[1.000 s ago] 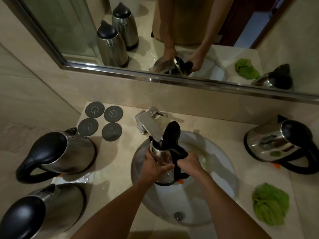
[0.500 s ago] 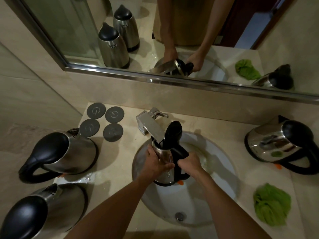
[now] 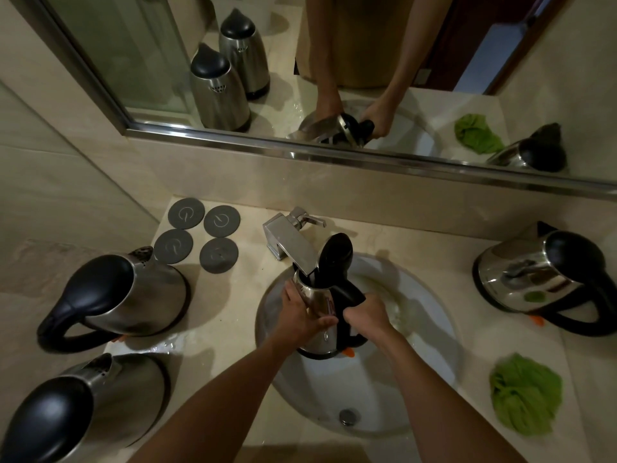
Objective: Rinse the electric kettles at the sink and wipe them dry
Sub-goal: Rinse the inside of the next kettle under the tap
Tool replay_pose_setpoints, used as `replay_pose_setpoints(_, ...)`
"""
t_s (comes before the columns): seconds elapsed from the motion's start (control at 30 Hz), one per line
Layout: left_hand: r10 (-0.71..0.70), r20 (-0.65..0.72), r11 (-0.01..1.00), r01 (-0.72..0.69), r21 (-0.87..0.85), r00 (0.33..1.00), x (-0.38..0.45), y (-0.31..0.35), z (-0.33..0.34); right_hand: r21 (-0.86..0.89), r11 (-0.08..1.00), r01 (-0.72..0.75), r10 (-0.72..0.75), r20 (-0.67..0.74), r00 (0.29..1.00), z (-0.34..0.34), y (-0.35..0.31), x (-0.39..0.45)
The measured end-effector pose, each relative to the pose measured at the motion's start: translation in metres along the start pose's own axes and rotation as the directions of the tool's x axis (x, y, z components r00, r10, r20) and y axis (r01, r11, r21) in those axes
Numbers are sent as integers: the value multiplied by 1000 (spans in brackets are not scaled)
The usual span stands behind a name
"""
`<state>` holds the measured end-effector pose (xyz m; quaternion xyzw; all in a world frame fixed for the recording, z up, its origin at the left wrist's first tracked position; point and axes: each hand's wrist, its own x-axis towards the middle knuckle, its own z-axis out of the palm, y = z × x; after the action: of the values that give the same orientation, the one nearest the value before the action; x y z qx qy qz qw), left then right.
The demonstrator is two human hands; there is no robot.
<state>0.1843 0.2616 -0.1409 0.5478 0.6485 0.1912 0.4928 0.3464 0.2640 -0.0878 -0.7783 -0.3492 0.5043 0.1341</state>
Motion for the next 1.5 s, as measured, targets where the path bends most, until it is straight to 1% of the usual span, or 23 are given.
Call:
replay_pose_setpoints(0.13,-12,-12,1000,11,-4,1000,-5,-4,1,-13,1000,-7,7,8,1000,2,3,0)
replay_pose_setpoints(0.23,-30,0,999,30,29,1000,-5,-5,2,-1,1000,-12,12,6,1000,3,6,0)
replay_pose_setpoints(0.4,-28,20,999,28,31,999,-2,-6,1,3,1000,-13,13,6,1000,5,7,0)
replay_pose_setpoints(0.6,-23,-24,999,24,42,999,-7,-5,2,-4,1000,-5,5,13,1000,4,9,3)
replay_pose_setpoints(0.7,-35,-22,997,37,63,999,-5,-7,3,-4,1000,-10,10,6,1000,4,9,4)
replay_pose_setpoints(1.0,-14,-17,1000,14,-2,1000,-4,-10,6,-6,1000,-5,5,7,1000,3,11,7)
replay_pose_setpoints(1.2,4,-7,1000,-4,-8,1000,-6,-8,4,3,1000,-14,14,1,1000,3,10,6)
replay_pose_setpoints(1.33,-7,-6,1000,7,-20,1000,-5,-14,4,-18,1000,-1,1,7,1000,3,10,6)
replay_pose_setpoints(1.5,-48,2,995,48,-93,999,-4,-21,2,-35,999,26,-26,0,1000,3,9,5)
